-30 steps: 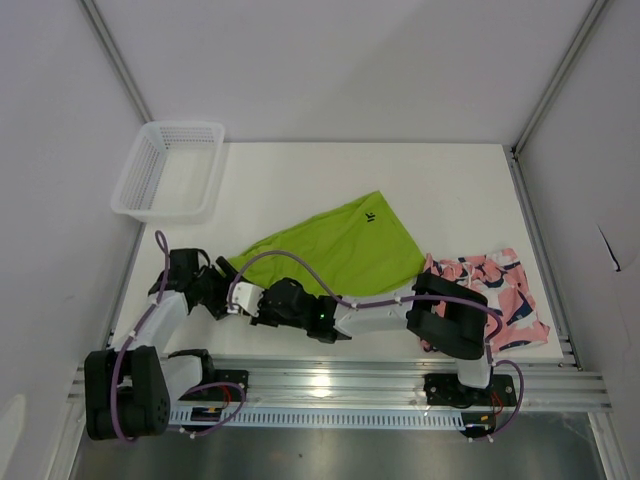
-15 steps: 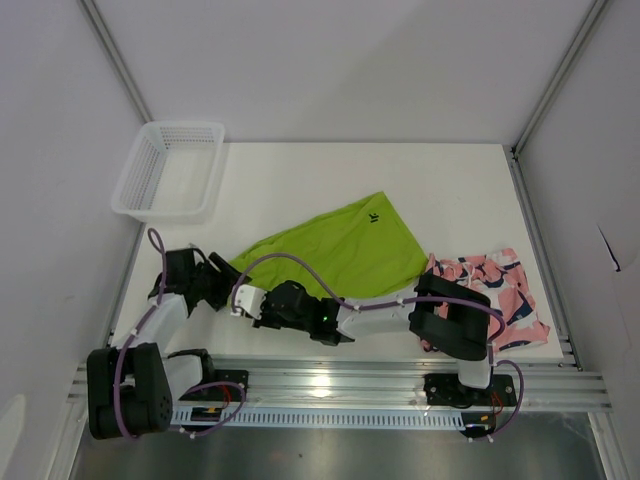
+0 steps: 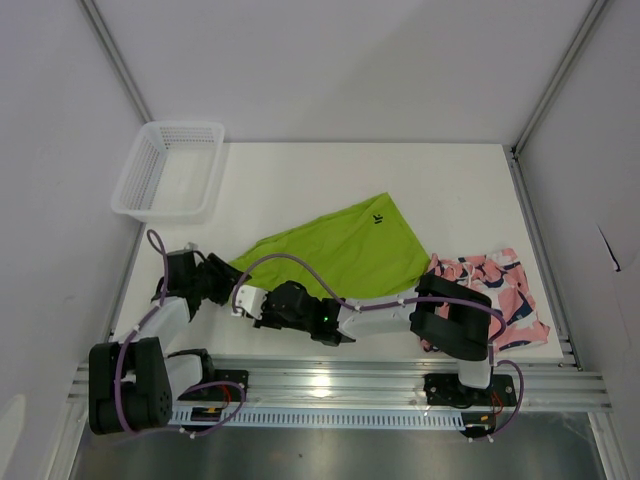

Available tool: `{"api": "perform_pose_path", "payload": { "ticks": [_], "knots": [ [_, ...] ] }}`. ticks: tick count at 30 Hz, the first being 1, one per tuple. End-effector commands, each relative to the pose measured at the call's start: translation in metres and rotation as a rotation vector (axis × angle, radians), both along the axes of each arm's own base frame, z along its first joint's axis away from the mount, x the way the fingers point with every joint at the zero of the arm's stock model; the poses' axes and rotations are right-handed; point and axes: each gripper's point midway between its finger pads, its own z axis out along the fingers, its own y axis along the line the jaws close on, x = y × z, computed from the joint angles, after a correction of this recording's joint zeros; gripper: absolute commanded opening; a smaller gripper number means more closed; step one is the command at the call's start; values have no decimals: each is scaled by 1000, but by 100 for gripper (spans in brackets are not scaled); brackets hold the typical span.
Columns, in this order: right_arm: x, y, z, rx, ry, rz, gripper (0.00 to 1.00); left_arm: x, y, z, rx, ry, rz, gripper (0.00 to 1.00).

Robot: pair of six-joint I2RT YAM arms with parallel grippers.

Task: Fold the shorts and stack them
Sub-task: Fold the shorts

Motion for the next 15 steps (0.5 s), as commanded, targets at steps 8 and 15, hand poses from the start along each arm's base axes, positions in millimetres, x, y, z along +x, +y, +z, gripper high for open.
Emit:
{"api": "perform_pose_path", "payload": {
  "ticks": [8,15],
  "knots": [
    [-33,19,36,102,-2,131,0,36,10,29,25,-140,19,36],
    [-31,22,35,100,8,116,16,43,9,32,34,-178,-5,23]
  ]
}}
